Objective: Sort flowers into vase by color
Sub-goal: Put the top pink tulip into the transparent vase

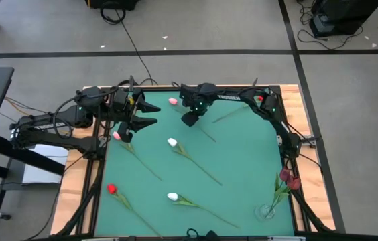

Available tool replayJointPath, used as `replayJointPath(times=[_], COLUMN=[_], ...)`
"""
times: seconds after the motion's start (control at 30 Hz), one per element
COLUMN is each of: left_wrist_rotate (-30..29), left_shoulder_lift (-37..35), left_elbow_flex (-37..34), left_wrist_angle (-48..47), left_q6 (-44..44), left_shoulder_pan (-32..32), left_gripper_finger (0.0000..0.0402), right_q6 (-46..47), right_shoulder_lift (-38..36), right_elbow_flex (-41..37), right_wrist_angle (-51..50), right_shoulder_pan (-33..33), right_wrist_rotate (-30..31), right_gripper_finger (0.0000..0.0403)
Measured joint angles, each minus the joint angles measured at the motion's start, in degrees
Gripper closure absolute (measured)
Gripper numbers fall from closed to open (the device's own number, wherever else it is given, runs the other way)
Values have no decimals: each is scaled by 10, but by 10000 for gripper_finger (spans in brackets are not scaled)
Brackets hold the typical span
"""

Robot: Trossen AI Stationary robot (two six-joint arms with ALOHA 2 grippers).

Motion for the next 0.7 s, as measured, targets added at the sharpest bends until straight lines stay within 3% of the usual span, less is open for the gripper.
replayJointPath(times=[0.3, 0.57, 0.7], left_wrist_rotate=[0, 0, 0], left_shoulder_lift=[0, 0, 0], left_elbow_flex=[0, 0, 0], left_wrist_angle=[0, 0, 0], left_q6=[0, 0, 0], left_shoulder_pan=[0, 0, 0], left_gripper_finger=[186, 186, 186], right_q6=[-4, 14, 22], right_shoulder_lift=[-1, -5, -17], right_elbow_flex=[-24, -47, -51], right_wrist_angle=[-12, -28, -79], right_shoulder_pan=[44, 56, 71], right_wrist_rotate=[29, 35, 35], right_gripper_finger=[306, 391, 383])
